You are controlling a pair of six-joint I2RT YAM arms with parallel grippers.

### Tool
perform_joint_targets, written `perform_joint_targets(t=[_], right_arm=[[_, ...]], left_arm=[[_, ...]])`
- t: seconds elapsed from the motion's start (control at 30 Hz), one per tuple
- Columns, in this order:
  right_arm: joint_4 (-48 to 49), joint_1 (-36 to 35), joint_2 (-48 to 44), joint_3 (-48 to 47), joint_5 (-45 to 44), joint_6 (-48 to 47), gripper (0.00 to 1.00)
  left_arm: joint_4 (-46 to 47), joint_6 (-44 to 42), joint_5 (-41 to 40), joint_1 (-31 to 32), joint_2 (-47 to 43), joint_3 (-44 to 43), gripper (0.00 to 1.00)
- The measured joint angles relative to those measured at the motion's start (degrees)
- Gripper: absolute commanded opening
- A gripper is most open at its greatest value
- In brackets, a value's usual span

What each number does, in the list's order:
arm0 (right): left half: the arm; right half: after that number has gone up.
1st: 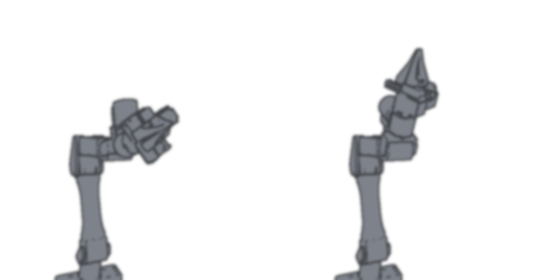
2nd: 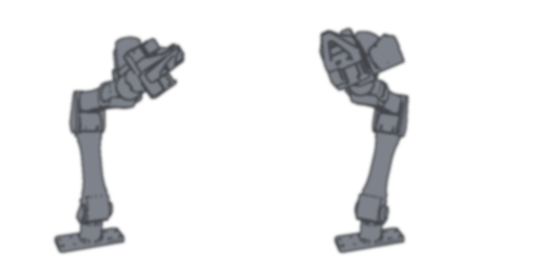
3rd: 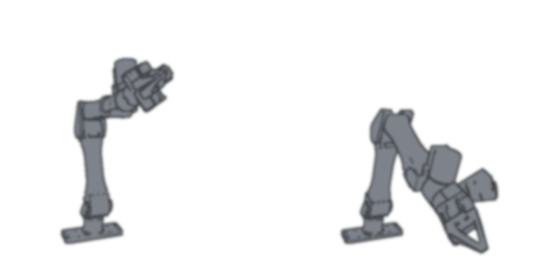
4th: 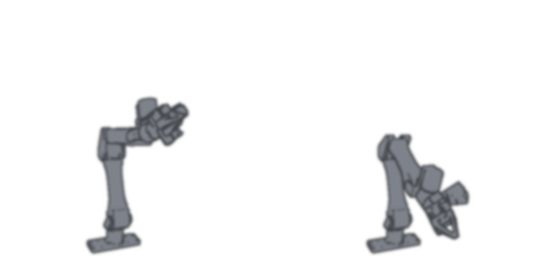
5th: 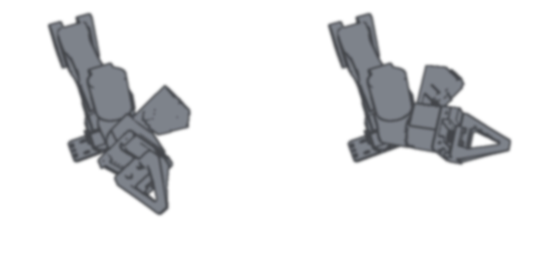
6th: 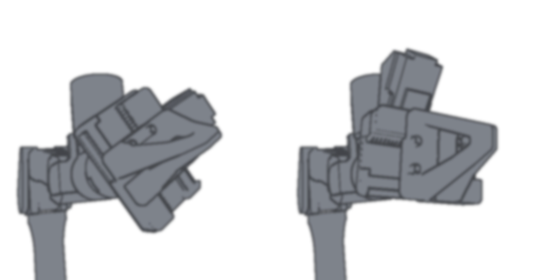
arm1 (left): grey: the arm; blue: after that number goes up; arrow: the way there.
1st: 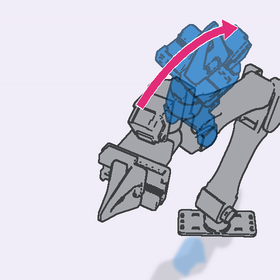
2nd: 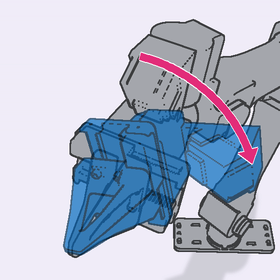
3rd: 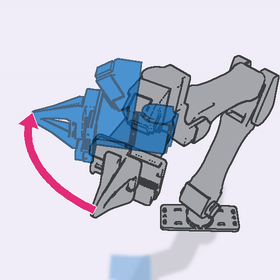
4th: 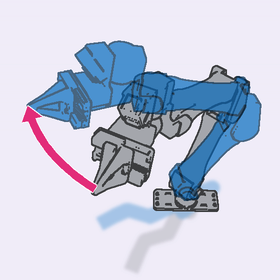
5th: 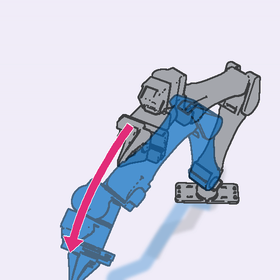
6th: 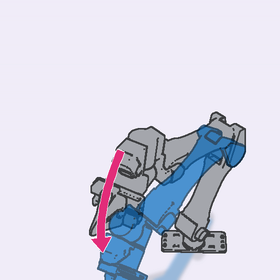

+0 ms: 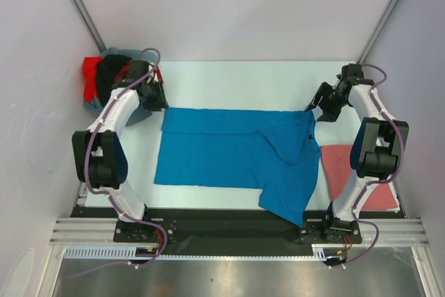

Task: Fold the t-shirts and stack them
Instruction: Fold the tshirt

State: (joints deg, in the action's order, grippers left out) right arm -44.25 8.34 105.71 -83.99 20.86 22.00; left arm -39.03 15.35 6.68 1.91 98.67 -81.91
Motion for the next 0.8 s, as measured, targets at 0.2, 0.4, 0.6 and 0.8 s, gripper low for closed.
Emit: perform_joint_targets(t=[0.2,0.4,0.6,0.8], right_arm=[[2.3,-2.1,9.6,-9.2,-9.7,-1.1,0.59],[2.4,-3.8,13.8,-11.0,-13.6,-2.1,0.41],[2.6,-3.8,14.5,-12.4,-15.7,-2.2,0.37],[2.6,-3.6,15.1,-12.5,-15.5,-2.2,0.41]], left_arm=[[2.1,0.5,-1.2,4.2,11.4,-6.8,0.26],[2.1,1.2,-3.7,5.4,18.9,-8.6,0.22],[2.0,1.8,-6.1,5.1,19.9,-9.1,0.20],[1.4,2.2,-7.0,5.1,21.0,-9.1,0.20]])
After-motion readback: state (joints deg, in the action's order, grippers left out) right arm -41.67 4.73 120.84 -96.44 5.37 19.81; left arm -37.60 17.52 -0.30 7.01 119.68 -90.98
